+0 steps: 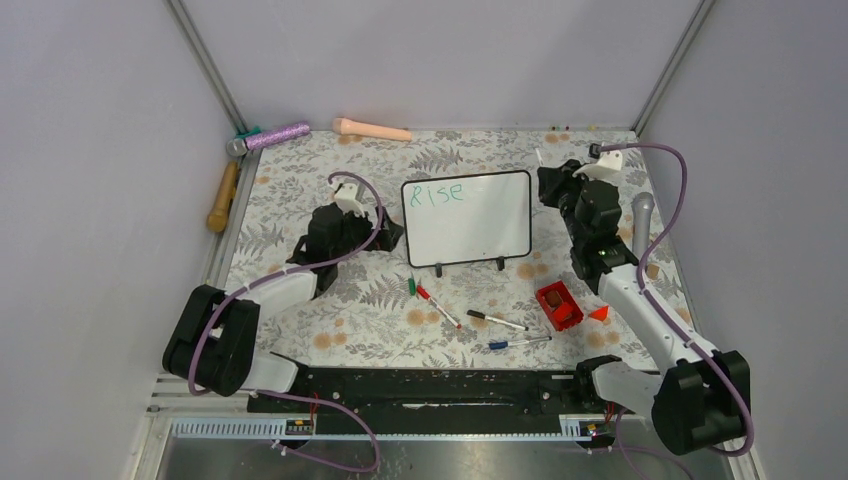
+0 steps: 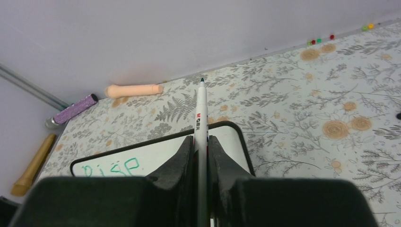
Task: Write a sentence on the whiteboard
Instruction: Adjust the whiteboard at the center of the board, then hold the whiteboard on the whiteboard stand.
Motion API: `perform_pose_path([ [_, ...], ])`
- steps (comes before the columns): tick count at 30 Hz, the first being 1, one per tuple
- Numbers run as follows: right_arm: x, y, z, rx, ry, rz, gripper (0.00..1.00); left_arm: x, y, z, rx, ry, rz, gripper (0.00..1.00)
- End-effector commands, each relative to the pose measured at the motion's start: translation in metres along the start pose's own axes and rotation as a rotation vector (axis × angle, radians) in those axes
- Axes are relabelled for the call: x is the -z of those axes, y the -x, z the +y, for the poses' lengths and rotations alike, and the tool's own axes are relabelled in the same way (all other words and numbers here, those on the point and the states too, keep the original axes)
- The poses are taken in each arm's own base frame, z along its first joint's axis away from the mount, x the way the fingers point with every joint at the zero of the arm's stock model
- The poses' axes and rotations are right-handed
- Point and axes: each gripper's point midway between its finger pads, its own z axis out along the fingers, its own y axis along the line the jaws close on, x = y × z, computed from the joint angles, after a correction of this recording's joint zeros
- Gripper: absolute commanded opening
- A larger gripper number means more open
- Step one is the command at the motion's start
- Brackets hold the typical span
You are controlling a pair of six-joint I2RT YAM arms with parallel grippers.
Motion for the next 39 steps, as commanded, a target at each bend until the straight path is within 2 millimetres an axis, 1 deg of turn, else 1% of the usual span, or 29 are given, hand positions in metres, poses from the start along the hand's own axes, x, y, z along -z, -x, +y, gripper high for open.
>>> perform_pose_path([
  [1,0.008,0.016,0.027,0.04,0.069,-0.048,0.0,0.006,0.036,0.007,-0.023,0.06,-0.166,0.99],
  [4,0.013,0.018,0.035,0.059,0.081,-0.057,0.0,0.019,0.046,0.017,-0.019,0.119,-0.262,0.99],
  [7,0.014,0.017,0.039,0.062,0.092,-0.052,0.0,0.029,0.052,0.03,0.012,0.186,-0.355,0.99],
  [10,0.016,0.014,0.044,0.067,0.108,-0.036,0.0,0.034,0.055,0.049,0.079,0.283,-0.41,0.99],
  [12,0.016,0.011,0.046,0.073,0.114,-0.029,0.0,0.033,0.055,0.053,0.075,0.283,-0.419,0.99],
  [14,0.016,0.009,0.048,0.078,0.119,-0.02,0.0,0.032,0.056,0.047,0.067,0.226,-0.43,0.99],
  [18,0.019,0.006,0.056,0.08,0.141,0.001,0.0,0.028,0.051,0.027,0.039,0.102,-0.406,0.99],
  [23,0.016,-0.001,0.07,0.079,0.177,0.035,0.0,0.026,0.045,-0.008,-0.028,-0.091,-0.363,0.94],
  [26,0.014,-0.008,0.076,0.082,0.189,0.043,0.0,0.021,0.042,-0.013,0.01,-0.123,-0.348,0.93],
  [28,0.012,-0.014,0.08,0.087,0.195,0.059,0.0,0.015,0.039,-0.012,0.04,-0.123,-0.323,0.87],
  [32,0.012,-0.016,0.087,0.106,0.206,0.07,0.0,0.01,0.033,-0.019,0.069,-0.176,-0.299,0.8],
  [35,0.012,-0.019,0.089,0.11,0.21,0.071,0.0,0.009,0.028,-0.022,0.084,-0.198,-0.29,0.8],
  [39,0.011,-0.023,0.093,0.115,0.219,0.082,0.0,0.004,0.021,-0.033,0.101,-0.277,-0.259,0.82],
])
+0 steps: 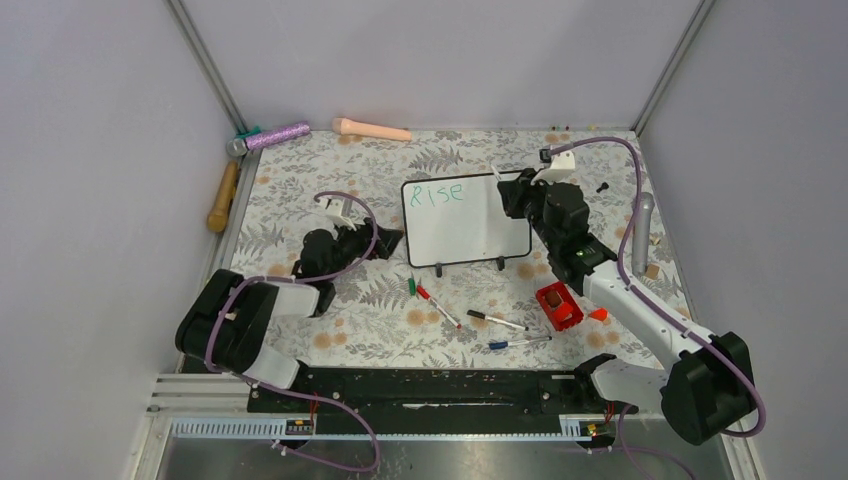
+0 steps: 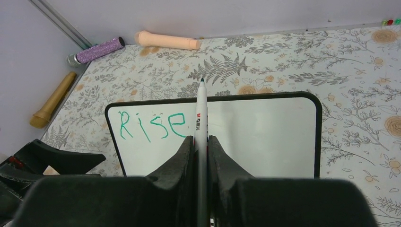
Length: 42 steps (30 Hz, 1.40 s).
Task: Write a sentence on the whiteboard
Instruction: Hold the whiteboard on the whiteboard stand.
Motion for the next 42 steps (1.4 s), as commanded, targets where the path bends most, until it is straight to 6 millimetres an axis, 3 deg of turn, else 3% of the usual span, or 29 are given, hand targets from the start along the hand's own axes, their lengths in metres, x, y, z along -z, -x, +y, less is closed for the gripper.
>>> perform_pose_path([
  [1,-0.002,0.026,0.016,0.018,0.035,-0.065,0.0,-0.01,0.016,-0.029,0.019,-0.163,-0.048,0.82],
  [8,-0.005,0.023,0.019,0.026,0.039,-0.054,0.0,-0.016,0.007,-0.034,0.06,-0.223,-0.035,0.78],
  [15,-0.009,0.016,0.026,0.032,0.068,-0.018,0.0,-0.031,-0.001,-0.033,0.097,-0.244,0.009,0.66],
  [25,-0.009,0.009,0.036,0.042,0.089,0.0,0.0,-0.043,-0.002,-0.03,0.096,-0.24,0.024,0.61],
  [30,-0.005,-0.006,0.047,0.045,0.102,0.01,0.0,-0.049,-0.011,-0.028,0.119,-0.209,0.068,0.52],
  [36,0.006,-0.039,0.039,0.04,0.064,0.062,0.0,-0.052,-0.013,-0.032,0.116,-0.22,0.086,0.52],
  [42,0.008,-0.055,0.032,0.031,0.004,0.129,0.0,-0.051,-0.01,-0.033,0.118,-0.213,0.079,0.49],
])
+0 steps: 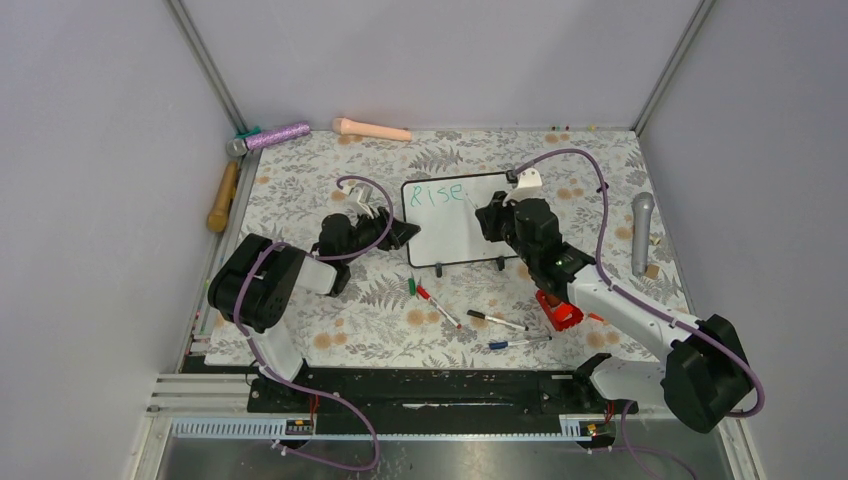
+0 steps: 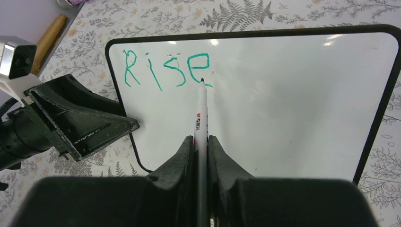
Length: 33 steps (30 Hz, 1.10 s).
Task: Write a sentence on the whiteboard
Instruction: Hold the whiteboard on the whiteboard stand.
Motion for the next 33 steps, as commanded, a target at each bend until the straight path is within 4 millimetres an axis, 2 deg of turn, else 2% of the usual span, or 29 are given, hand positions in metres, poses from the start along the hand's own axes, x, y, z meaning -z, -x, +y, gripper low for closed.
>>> perform_pose_path([
  [1,0.003,0.009,0.0,-0.022,-0.052,-0.024,0.0,-0.005,0.013,-0.008,-0.032,-0.028,-0.033,0.47],
  [8,-0.004,0.007,-0.001,-0.002,-0.08,0.012,0.0,-0.006,0.013,-0.006,-0.026,-0.014,-0.024,0.35],
  [16,-0.005,0.007,-0.001,0.003,-0.086,0.01,0.0,-0.005,0.014,-0.001,-0.029,0.01,-0.037,0.33],
  [23,-0.006,0.005,0.001,0.007,-0.08,0.021,0.0,-0.005,0.016,0.003,-0.016,0.034,-0.046,0.2],
  [33,-0.009,0.005,0.002,0.019,-0.086,0.025,0.0,-0.003,0.015,-0.011,-0.046,-0.051,-0.049,0.2],
])
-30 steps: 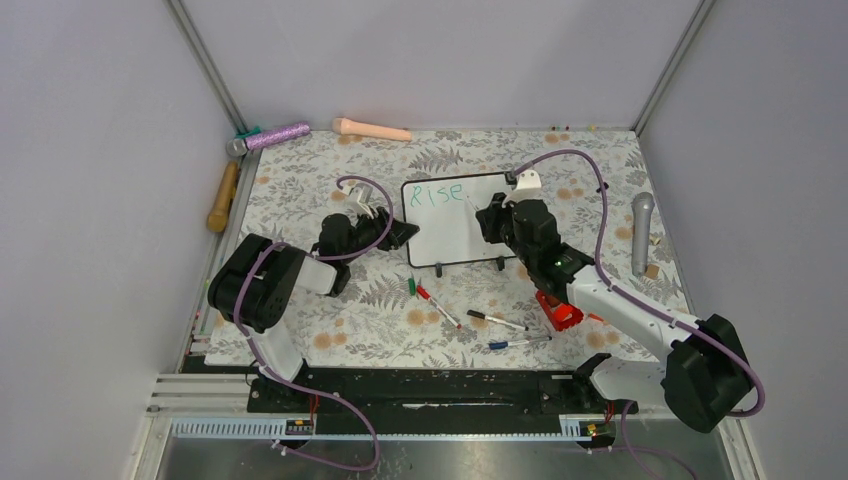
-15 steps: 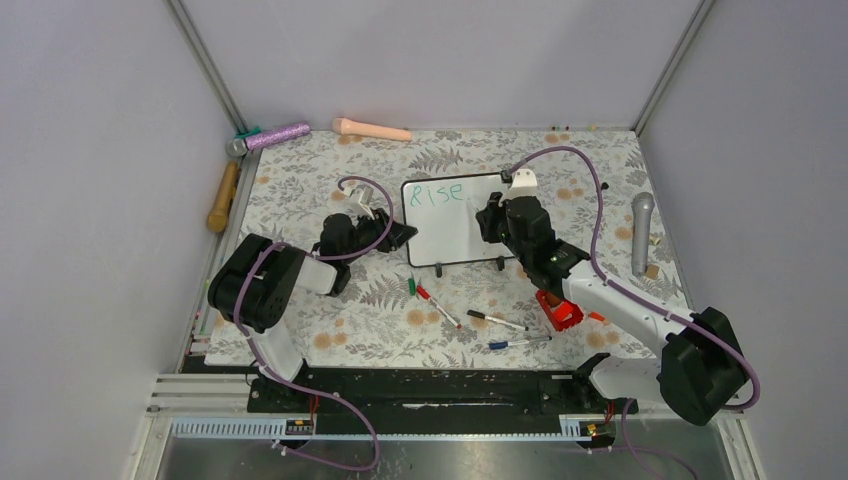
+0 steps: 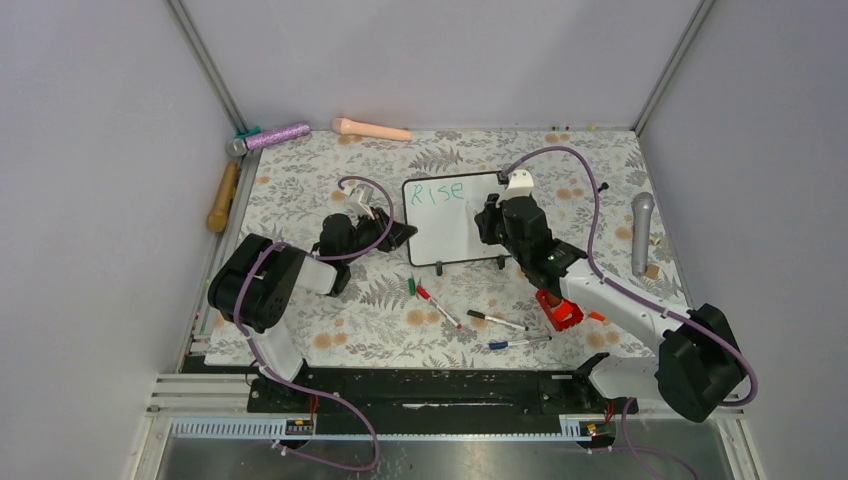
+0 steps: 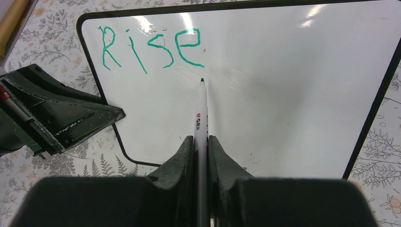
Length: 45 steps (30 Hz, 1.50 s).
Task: Write a sentence on the whiteboard
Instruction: Hold the whiteboard on the whiteboard stand, then write a sentence on the whiteboard.
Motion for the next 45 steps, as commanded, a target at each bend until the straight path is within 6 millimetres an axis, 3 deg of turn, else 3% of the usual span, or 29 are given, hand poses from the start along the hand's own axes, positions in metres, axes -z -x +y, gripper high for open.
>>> perform_pose_path([
  [1,-0.001,0.027,0.008,-0.004,-0.006,-0.065,0.0,-0.002,0.02,-0.015,-0.061,-0.071,-0.07,0.2],
  [8,-0.004,0.028,0.005,-0.005,-0.029,-0.062,0.0,-0.003,0.019,-0.015,-0.056,-0.069,-0.067,0.18],
  [20,-0.01,0.029,0.004,0.005,-0.056,-0.051,0.0,-0.005,0.018,-0.005,-0.034,-0.015,-0.052,0.02],
  [45,-0.019,0.029,0.002,0.021,-0.091,-0.026,0.0,-0.004,0.019,-0.006,-0.036,-0.016,-0.058,0.01],
])
